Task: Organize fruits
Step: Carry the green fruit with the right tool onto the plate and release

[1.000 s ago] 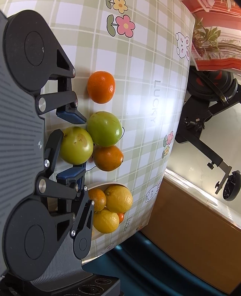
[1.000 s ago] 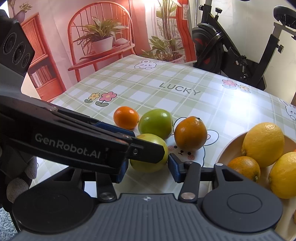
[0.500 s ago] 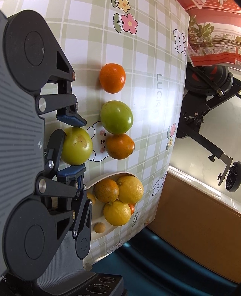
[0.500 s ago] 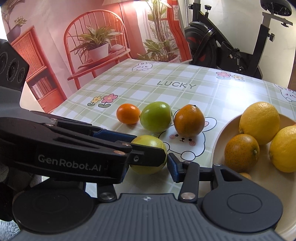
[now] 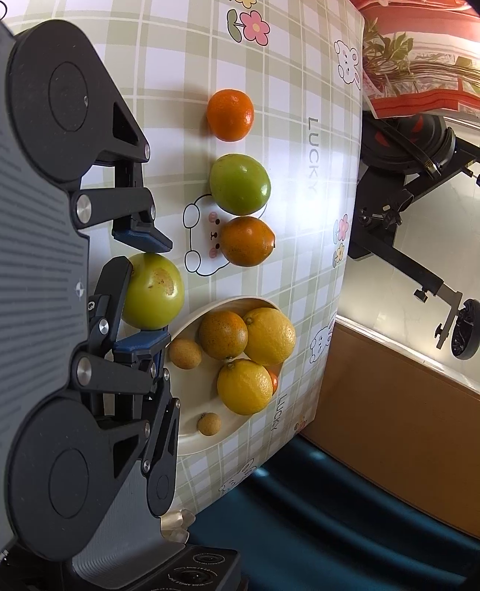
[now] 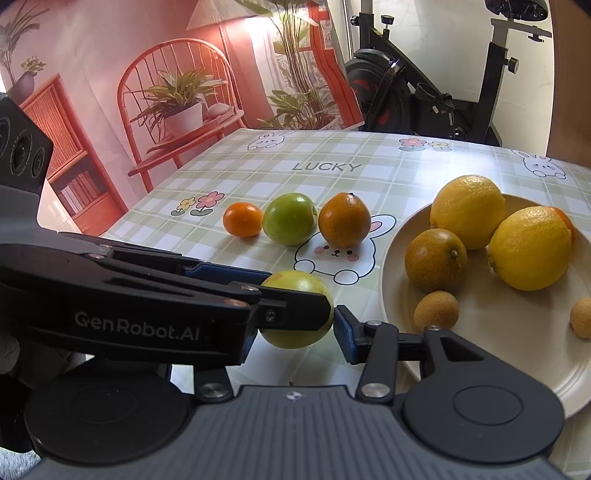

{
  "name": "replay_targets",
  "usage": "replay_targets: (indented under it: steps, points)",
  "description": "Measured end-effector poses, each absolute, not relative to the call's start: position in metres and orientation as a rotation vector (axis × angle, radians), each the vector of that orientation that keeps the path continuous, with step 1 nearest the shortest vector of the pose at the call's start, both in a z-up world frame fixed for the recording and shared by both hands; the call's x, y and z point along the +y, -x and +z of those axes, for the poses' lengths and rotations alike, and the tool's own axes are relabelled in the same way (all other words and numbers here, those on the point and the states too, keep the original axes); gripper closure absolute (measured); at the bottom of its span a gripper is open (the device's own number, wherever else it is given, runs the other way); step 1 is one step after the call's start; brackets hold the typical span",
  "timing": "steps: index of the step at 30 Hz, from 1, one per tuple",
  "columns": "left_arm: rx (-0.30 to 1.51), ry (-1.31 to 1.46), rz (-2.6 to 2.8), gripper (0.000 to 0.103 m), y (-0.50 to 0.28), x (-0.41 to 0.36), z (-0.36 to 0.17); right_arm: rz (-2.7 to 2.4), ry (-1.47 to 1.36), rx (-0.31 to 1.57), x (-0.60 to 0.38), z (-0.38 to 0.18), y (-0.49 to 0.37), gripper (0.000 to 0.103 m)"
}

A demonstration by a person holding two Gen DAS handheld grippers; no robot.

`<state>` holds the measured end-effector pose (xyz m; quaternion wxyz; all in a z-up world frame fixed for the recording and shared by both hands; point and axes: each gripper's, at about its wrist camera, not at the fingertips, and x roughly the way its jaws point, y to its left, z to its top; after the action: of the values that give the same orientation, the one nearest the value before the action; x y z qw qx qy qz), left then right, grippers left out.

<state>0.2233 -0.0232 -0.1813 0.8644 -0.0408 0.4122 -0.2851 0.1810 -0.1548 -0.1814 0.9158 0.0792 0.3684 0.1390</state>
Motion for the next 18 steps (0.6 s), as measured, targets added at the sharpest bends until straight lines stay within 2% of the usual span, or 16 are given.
replay_targets:
  steps: [18]
  points:
    - [0.822,0.021,-0.651,0.054,-0.212,-0.065,-0.16,0.22,-0.186,0.685,-0.185,-0.161,-0.158,0.055]
